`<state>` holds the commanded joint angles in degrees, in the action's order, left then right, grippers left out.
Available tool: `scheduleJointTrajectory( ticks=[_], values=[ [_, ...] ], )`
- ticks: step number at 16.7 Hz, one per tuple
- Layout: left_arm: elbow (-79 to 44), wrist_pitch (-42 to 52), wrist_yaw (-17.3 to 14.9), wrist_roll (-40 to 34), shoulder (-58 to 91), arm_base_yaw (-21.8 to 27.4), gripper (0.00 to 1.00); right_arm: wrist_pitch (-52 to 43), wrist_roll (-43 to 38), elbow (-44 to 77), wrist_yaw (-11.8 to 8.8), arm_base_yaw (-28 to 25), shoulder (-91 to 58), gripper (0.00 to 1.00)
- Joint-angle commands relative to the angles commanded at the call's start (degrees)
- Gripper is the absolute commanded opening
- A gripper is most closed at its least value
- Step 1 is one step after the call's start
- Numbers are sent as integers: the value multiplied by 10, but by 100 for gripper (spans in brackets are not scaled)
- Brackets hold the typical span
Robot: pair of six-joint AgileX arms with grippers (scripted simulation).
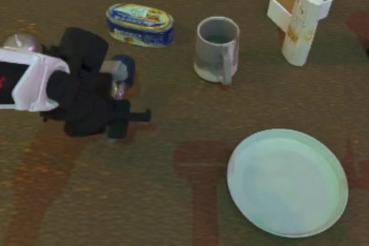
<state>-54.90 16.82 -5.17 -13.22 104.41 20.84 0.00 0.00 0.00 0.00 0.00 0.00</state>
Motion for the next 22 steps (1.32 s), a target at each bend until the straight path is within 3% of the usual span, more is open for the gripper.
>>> scheduleJointTrajectory(
  ticks=[9,13,16,22],
  values=[
    [115,-449,-156,93,-115,-19,0,0,0,0,0,0,0,100],
    [155,-589,-209,129,-171,-27,0,0,0,0,0,0,0,100],
    [169,-631,-228,142,-194,-31,0,0,0,0,0,0,0,100],
    [167,-633,-226,143,-192,-26,0,0,0,0,0,0,0,100]
  ],
)
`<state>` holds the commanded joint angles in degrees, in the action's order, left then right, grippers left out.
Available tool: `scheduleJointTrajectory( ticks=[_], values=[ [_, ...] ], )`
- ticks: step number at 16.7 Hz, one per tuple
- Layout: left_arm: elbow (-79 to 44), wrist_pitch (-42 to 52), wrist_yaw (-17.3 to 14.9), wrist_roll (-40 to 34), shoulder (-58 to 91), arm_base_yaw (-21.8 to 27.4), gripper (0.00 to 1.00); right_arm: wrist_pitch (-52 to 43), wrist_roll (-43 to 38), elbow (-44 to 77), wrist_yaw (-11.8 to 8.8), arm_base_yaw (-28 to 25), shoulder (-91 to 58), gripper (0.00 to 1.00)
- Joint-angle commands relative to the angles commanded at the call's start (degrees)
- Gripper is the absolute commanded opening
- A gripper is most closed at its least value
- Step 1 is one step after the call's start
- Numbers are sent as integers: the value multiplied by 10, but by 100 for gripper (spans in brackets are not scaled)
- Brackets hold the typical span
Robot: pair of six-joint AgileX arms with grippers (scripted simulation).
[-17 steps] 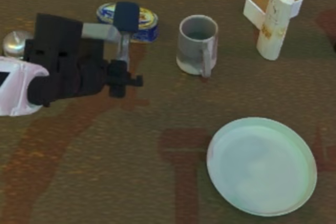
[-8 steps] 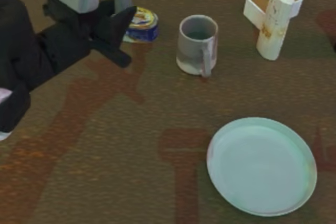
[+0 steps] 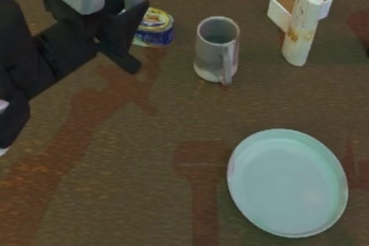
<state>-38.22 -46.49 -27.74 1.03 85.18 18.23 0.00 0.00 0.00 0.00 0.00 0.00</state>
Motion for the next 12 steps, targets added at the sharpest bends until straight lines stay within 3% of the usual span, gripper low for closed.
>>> scheduleJointTrajectory(
  ticks=[3,9,12],
  values=[
    [-6,-19,37,-3,16,36,0,0,0,0,0,0,0,100],
    [-21,-76,167,-12,66,157,0,0,0,0,0,0,0,100],
    [-24,-87,189,-13,73,178,0,0,0,0,0,0,0,100]
  ],
)
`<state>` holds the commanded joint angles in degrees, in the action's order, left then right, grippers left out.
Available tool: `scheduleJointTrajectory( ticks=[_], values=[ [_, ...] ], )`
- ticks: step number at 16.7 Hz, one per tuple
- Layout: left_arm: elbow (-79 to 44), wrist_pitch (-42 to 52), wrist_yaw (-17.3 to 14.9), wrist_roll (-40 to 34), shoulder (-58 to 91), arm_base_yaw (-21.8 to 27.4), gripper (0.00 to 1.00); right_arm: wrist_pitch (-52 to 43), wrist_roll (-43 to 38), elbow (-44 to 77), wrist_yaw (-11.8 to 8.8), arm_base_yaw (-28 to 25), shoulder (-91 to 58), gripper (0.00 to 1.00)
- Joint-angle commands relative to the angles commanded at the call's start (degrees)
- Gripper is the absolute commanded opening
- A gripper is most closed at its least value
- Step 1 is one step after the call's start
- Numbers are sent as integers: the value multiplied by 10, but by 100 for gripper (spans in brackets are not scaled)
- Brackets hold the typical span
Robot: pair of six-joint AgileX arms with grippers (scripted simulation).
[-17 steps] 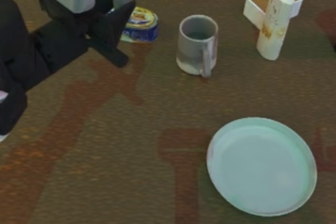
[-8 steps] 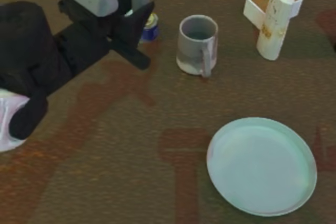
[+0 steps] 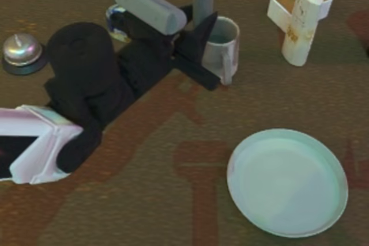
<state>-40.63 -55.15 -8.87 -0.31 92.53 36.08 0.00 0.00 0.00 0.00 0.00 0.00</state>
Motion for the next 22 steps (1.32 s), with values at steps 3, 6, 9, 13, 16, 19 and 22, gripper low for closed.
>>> scheduleJointTrajectory(
  ticks=[3,6,9,13,16,19,22],
  values=[
    [3,2,-2,1,-2,-2,0,0,0,0,0,0,0,100],
    [0,0,0,0,0,0,0,0,0,0,0,0,0,100],
    [0,0,0,0,0,0,0,0,0,0,0,0,0,100],
    [0,0,0,0,0,0,0,21,-2,24,-26,-14,-38,100],
    [0,0,0,0,0,0,0,67,-6,75,-77,-41,-130,100],
    [0,0,0,0,0,0,0,133,-12,148,-144,-76,-268,100],
    [0,0,0,0,0,0,0,209,-16,231,-217,-116,-423,100]
  ],
)
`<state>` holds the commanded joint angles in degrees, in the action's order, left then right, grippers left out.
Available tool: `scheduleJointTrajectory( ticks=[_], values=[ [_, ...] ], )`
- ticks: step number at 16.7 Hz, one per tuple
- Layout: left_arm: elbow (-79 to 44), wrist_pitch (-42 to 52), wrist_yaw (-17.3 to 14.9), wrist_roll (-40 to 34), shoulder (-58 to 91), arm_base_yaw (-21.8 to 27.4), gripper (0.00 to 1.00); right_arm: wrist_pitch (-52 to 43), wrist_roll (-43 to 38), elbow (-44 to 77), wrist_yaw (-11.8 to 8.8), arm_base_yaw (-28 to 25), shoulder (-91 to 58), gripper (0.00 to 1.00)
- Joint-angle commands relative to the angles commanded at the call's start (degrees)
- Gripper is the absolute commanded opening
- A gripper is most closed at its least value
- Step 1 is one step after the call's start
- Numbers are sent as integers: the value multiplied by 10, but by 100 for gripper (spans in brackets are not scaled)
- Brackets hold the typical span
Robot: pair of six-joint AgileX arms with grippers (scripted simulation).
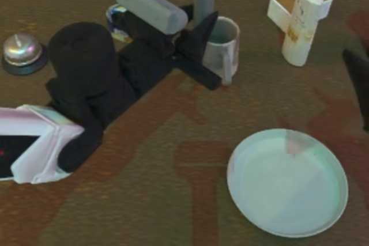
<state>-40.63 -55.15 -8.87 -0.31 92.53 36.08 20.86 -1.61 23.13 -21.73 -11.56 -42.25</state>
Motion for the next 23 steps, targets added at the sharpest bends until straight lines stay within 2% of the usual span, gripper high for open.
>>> scheduleJointTrajectory(
  ticks=[3,6,8,10,14,17,19,23],
  values=[
    [0,0,0,0,0,0,0,73,-2,80,-69,-37,-146,100],
    [0,0,0,0,0,0,0,129,-3,142,-127,-68,-261,100],
    [0,0,0,0,0,0,0,154,-3,170,-154,-83,-314,100],
    [0,0,0,0,0,0,0,168,-4,185,-171,-91,-344,100],
    [0,0,0,0,0,0,0,171,-4,189,-175,-94,-352,100],
    [0,0,0,0,0,0,0,171,-4,196,-169,-97,-360,100],
    [0,0,0,0,0,0,0,172,-3,228,-153,-115,-393,100],
    [0,0,0,0,0,0,0,173,0,316,-102,-165,-484,100]
  ],
)
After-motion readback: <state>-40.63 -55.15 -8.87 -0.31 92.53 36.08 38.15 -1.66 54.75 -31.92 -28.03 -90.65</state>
